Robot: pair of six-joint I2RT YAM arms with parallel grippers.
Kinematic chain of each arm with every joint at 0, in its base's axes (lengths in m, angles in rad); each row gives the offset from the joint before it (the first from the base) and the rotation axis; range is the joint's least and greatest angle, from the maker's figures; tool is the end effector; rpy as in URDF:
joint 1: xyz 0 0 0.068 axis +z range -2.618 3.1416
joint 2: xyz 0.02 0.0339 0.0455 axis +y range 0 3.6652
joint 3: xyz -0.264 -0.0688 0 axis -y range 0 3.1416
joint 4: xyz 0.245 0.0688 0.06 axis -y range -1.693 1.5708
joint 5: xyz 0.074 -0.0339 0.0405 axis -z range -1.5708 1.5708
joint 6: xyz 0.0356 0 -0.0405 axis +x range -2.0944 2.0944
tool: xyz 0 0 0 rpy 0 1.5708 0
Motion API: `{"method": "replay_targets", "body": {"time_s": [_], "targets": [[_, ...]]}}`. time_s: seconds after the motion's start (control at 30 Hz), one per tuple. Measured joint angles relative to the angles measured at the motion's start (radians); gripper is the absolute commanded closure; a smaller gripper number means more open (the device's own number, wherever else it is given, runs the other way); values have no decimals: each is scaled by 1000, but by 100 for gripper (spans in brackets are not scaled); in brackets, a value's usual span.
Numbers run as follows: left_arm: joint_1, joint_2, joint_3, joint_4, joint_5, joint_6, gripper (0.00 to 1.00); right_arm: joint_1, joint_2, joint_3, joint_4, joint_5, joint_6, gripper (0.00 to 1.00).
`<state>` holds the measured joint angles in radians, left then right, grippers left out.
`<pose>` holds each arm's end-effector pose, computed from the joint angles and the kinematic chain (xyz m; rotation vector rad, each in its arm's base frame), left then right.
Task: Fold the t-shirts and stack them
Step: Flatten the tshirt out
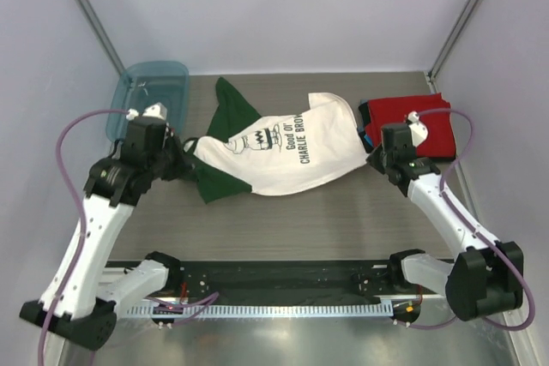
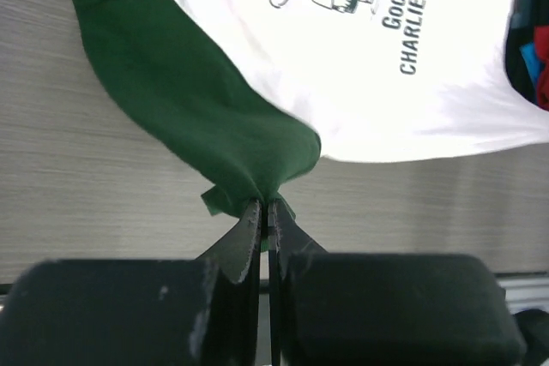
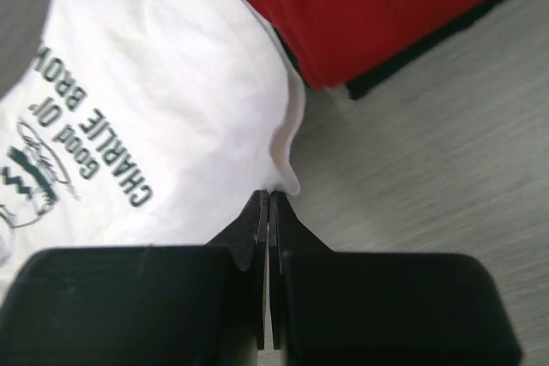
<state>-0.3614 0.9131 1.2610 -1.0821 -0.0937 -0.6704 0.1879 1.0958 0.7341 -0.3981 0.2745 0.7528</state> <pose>0.1412 -0.0498 0.3890 -0.4078 2.3020 -0.4173 0.2259 0.0331 0.2431 0.7710 2.1681 0.1641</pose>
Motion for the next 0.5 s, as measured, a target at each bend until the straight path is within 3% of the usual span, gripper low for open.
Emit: {"method": "replay_targets", "body": {"time_s": [0.23,0.37,0.5], "targets": [[171,343,265,88,97,-3,100,0,143,339,-22,-72,-40,99],[193,328,449,115,172,14,100,0,68,425,-23,-140,-76,99],[193,158,545,172,227,55,100,0,-137,428,-43,-201,-111,99]]}}
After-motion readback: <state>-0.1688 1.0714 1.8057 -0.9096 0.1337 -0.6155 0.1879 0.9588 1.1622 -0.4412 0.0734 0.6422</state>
